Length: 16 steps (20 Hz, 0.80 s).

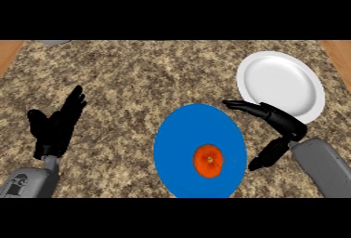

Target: Pick the squash from the plate and place it in the plate

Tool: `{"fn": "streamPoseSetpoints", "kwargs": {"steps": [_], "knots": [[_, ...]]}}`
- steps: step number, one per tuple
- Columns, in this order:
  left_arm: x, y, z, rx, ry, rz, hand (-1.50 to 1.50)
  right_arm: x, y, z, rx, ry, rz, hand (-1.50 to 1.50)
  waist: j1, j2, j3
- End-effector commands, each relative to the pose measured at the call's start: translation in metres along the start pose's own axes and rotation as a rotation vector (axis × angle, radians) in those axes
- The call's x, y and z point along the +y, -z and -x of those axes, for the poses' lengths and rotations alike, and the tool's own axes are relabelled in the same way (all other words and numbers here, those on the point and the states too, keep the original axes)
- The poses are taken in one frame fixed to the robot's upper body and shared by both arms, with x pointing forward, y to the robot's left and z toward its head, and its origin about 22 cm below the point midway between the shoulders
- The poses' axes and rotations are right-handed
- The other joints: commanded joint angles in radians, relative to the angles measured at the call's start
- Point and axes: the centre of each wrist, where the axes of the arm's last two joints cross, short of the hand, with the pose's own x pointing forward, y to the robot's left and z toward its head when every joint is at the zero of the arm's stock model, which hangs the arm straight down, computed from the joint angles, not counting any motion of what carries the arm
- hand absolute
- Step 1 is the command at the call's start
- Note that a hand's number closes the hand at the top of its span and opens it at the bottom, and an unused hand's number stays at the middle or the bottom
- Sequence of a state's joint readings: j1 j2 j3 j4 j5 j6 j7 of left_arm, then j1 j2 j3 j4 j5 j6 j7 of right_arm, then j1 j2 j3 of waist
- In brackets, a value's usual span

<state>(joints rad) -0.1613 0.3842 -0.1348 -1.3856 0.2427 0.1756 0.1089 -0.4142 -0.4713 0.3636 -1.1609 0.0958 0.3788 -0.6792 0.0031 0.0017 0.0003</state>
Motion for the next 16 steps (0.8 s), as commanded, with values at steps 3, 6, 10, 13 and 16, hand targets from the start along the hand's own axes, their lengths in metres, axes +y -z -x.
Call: {"fn": "streamPoseSetpoints", "kwargs": {"steps": [3,6,10,13,16], "knots": [[0.020,0.010,0.005,0.007,0.007,-0.019,0.00,0.002,0.019,-0.025,0.039,-0.104,-0.109,-1.50,-0.006,-0.002,-0.001],[0.003,0.005,-0.003,0.024,0.007,-0.008,0.00,0.023,0.028,-0.034,0.094,-0.137,-0.182,-1.50,-0.007,-0.005,-0.001],[0.004,0.011,-0.008,0.006,0.006,-0.014,0.00,0.025,0.025,-0.041,0.167,-0.206,-0.279,-1.50,-0.007,-0.003,-0.001],[0.004,0.009,-0.002,0.004,0.005,0.007,0.00,0.016,0.034,-0.033,0.201,-0.314,-0.278,-1.50,0.001,-0.001,0.000],[0.003,0.002,-0.013,0.001,0.001,0.002,0.00,0.018,0.045,-0.038,0.238,-0.359,-0.296,-1.50,0.003,-0.002,0.000]]}}
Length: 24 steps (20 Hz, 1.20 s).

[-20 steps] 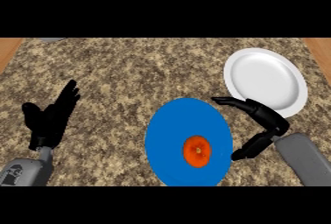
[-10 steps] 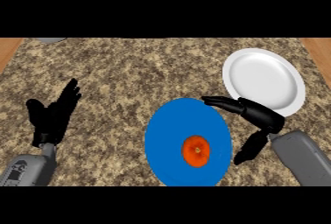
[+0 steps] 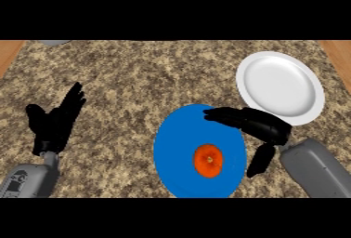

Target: Pick the squash from the plate and place it in the plate

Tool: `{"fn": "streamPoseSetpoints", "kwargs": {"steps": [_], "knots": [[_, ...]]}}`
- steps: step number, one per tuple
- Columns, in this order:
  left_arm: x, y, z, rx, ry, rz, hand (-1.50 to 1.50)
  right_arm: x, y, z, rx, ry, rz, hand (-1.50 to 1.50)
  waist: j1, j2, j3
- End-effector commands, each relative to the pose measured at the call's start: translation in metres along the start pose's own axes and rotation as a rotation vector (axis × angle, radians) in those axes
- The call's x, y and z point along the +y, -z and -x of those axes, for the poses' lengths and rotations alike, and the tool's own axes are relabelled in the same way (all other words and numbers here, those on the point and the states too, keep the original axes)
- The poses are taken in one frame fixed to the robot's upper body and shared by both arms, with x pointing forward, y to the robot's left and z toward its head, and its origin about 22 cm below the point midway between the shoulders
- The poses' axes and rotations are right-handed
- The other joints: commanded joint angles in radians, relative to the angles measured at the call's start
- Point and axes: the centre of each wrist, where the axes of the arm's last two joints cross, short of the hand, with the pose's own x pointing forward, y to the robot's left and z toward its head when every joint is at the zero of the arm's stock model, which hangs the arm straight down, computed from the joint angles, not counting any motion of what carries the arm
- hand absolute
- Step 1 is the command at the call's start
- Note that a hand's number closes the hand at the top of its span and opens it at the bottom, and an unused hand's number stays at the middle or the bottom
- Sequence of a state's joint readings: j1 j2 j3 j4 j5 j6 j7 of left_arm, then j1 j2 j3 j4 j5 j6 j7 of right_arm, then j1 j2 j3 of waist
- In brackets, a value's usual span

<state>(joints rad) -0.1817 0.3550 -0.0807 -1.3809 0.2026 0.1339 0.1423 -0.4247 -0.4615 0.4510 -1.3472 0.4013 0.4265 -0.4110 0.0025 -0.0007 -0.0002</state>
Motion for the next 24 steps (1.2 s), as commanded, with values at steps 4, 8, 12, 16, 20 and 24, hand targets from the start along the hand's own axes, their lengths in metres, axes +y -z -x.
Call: {"fn": "streamPoseSetpoints", "kwargs": {"steps": [4,8,12,16,20,24], "knots": [[-0.002,-0.017,0.007,0.001,-0.016,0.012,0.00,0.001,0.023,-0.019,0.099,-0.130,-0.099,-1.50,0.006,-0.001,0.000],[-0.016,-0.001,0.013,0.005,-0.010,0.005,0.00,0.010,0.024,-0.031,0.101,-0.130,-0.124,-1.50,-0.004,0.000,0.000],[-0.012,-0.004,-0.001,-0.016,0.000,-0.001,0.00,0.023,0.026,-0.021,0.121,-0.140,-0.176,-1.50,0.000,0.000,0.000],[0.012,-0.006,0.003,-0.016,0.005,-0.009,0.00,0.036,0.039,-0.030,0.150,-0.147,-0.163,-1.50,0.001,0.000,0.000],[-0.008,-0.007,-0.004,0.006,0.002,-0.012,0.00,0.032,0.055,-0.027,0.146,-0.184,-0.172,-1.50,0.002,0.001,0.000],[-0.001,-0.011,0.025,0.003,-0.001,-0.004,0.00,0.045,0.074,-0.034,0.161,-0.193,-0.184,-1.50,0.001,0.001,0.000]]}}
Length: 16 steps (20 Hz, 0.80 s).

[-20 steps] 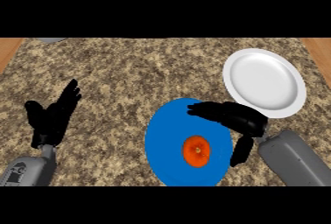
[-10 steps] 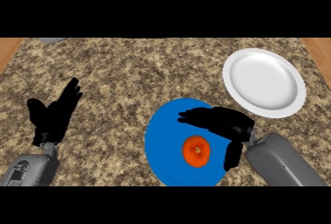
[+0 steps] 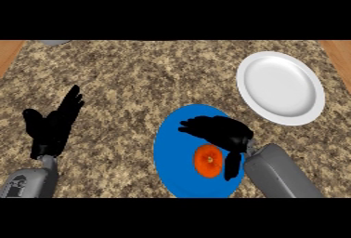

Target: Pick the squash from the plate and place it in the plate

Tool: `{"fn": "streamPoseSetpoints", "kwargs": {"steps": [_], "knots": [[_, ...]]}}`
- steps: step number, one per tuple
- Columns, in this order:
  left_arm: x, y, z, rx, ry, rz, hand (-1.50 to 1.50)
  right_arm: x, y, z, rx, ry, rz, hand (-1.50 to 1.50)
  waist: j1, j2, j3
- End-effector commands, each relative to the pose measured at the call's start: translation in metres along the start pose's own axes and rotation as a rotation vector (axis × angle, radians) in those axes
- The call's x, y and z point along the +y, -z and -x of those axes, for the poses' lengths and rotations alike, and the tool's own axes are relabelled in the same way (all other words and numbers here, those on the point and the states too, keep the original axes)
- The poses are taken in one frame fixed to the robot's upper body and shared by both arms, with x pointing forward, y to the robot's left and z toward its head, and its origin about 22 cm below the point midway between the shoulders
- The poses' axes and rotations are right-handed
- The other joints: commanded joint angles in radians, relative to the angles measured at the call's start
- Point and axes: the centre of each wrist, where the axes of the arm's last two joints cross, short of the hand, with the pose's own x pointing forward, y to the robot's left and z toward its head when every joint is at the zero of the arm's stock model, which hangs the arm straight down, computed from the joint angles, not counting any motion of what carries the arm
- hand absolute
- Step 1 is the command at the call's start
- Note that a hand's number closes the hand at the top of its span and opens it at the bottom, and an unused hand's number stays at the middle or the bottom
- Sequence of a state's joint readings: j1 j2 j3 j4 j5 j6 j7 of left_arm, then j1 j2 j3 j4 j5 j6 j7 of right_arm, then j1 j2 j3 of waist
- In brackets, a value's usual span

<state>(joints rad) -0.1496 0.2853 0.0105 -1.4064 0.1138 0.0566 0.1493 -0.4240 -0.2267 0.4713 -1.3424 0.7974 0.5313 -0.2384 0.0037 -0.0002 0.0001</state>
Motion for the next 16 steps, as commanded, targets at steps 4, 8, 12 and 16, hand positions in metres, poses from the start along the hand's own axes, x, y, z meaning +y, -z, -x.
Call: {"fn": "streamPoseSetpoints", "kwargs": {"steps": [4,8,12,16], "knots": [[-0.015,-0.009,-0.017,-0.011,-0.006,0.004,0.00,0.007,0.014,-0.006,0.019,-0.056,-0.079,-1.50,0.002,-0.001,0.000],[-0.010,0.007,0.000,-0.004,-0.009,0.005,0.00,0.025,0.015,0.001,-0.088,-0.086,-0.165,1.50,0.000,0.001,0.000],[-0.006,0.014,0.004,0.003,-0.012,0.004,0.00,0.033,0.021,-0.023,-0.131,-0.063,-0.115,1.50,-0.003,0.001,0.000],[0.012,0.006,-0.010,0.011,-0.004,0.004,0.00,0.028,0.007,-0.027,-0.139,-0.042,-0.073,1.50,-0.004,-0.001,0.000]]}}
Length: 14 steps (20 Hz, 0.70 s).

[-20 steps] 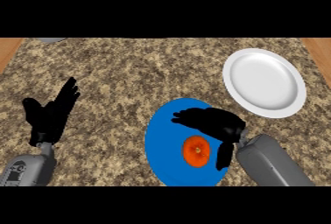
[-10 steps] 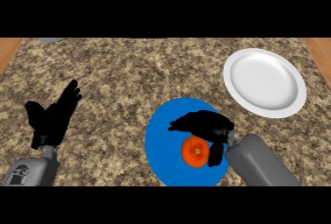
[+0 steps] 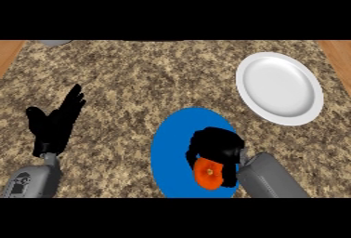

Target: Pick the squash from the plate and place it in the plate

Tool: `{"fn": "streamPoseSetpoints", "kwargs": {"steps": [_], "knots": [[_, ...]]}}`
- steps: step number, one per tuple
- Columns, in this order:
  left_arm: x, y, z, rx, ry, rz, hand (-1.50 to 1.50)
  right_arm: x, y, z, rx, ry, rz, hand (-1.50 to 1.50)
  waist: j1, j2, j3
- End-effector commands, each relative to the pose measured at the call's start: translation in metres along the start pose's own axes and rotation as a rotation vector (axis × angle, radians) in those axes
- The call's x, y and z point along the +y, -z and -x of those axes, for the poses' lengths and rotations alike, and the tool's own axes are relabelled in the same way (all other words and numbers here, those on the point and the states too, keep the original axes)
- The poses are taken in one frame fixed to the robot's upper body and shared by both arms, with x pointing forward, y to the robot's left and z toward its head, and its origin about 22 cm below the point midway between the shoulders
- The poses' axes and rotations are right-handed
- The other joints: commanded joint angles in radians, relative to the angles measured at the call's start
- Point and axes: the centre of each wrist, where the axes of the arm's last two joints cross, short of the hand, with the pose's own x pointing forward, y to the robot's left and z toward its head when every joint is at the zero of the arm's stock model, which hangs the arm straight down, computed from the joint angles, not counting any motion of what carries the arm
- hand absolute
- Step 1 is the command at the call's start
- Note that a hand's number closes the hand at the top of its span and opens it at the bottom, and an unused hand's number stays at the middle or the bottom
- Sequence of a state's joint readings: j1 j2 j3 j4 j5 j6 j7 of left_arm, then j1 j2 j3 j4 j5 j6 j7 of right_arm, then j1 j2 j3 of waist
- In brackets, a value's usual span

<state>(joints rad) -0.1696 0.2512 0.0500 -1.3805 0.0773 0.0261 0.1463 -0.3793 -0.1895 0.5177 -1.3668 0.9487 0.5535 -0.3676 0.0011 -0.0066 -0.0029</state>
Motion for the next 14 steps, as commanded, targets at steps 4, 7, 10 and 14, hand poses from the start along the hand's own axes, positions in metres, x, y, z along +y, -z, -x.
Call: {"fn": "streamPoseSetpoints", "kwargs": {"steps": [4,7,10,14], "knots": [[-0.014,0.001,-0.012,-0.006,-0.003,0.027,0.00,-0.008,0.024,0.021,0.355,0.241,0.204,1.50,0.016,0.016,0.004],[-0.011,0.003,-0.018,-0.031,-0.001,0.008,0.00,-0.015,0.007,0.042,0.639,0.358,0.373,1.50,0.014,0.022,0.004],[-0.022,0.003,-0.015,-0.033,0.011,0.055,0.00,-0.053,0.013,0.038,0.822,0.293,0.565,1.50,0.047,0.020,0.003],[-0.020,0.009,-0.020,-0.034,0.005,0.058,0.00,-0.098,0.025,0.018,0.941,0.168,0.848,1.50,0.051,0.015,0.002]]}}
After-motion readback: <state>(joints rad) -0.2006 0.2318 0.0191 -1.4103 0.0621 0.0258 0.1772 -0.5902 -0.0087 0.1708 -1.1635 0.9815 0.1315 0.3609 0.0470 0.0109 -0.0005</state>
